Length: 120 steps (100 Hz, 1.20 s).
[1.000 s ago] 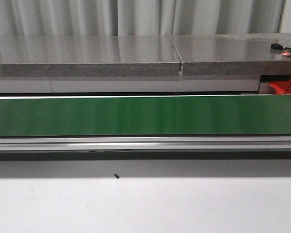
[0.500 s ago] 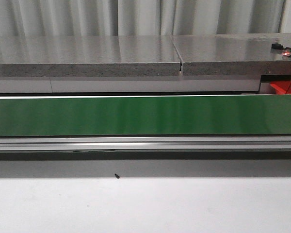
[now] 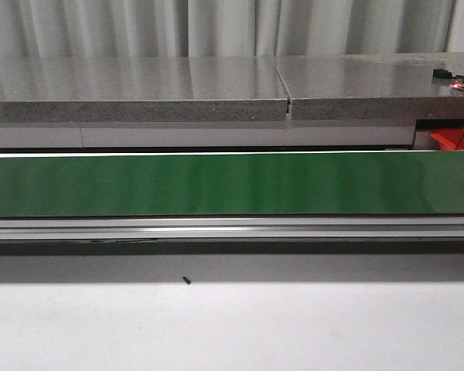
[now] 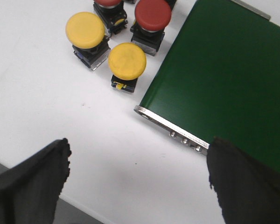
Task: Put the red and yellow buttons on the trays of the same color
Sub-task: 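Move the left gripper over the yellow buttons beside the belt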
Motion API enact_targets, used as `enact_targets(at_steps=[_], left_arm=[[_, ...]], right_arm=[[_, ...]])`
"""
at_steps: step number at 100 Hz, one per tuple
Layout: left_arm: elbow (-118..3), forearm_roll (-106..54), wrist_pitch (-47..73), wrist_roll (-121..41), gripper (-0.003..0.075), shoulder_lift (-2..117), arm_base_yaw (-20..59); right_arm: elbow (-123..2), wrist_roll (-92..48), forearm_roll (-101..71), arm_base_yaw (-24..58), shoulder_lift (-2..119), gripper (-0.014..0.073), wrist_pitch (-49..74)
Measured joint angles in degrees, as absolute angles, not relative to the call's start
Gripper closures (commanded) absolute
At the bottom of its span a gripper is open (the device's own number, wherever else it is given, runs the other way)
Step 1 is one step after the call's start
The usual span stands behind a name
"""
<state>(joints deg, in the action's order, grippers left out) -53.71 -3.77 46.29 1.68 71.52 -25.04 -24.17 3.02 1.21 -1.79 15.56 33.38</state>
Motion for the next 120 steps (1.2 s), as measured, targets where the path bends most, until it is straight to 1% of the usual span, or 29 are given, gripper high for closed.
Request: enact_targets(at_steps=[24, 56, 80, 120], left_arm=[[-63.4, -3.7, 54.0, 2.5, 0.0134, 82.8, -26.1], [-73.1, -3.0, 58.9, 4.8, 0.0134, 95.4, -26.1], [-76.3, -2.2, 59.2, 7.5, 0.0134, 99.6, -26.1], [-76.4, -1.1, 56.7, 9.4, 0.0134, 104.5, -26.1]], right_arm=[[-24.2, 3.0, 1.2, -1.8, 15.6, 0.066, 33.4], [-24.1, 3.0, 1.2, -1.8, 15.6, 0.066, 33.4], [-24.1, 3.0, 1.2, -1.8, 15.6, 0.066, 33.4], [-24.1, 3.0, 1.2, -1.8, 15.6, 0.066, 33.4]])
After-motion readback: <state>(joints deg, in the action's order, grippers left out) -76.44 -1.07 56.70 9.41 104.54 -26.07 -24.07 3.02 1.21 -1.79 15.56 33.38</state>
